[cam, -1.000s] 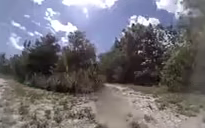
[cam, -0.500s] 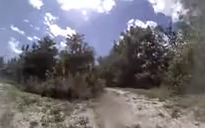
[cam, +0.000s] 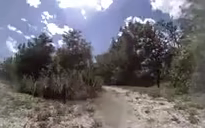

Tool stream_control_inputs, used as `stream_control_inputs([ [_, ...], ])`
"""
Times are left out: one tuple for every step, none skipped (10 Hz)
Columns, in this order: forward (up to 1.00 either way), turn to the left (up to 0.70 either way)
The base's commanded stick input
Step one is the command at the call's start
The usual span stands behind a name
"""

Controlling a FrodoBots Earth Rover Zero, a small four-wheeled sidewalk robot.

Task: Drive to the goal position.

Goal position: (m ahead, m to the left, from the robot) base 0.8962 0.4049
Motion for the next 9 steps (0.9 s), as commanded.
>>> stream_control_inputs([
  [0.70,0.00],
  [0.70,0.00],
  [0.70,0.00],
  [0.70,0.00],
  [0.70,0.00],
  [0.70,0.00],
  [0.70,0.00],
  [0.70,0.00],
  [0.70,0.00],
])
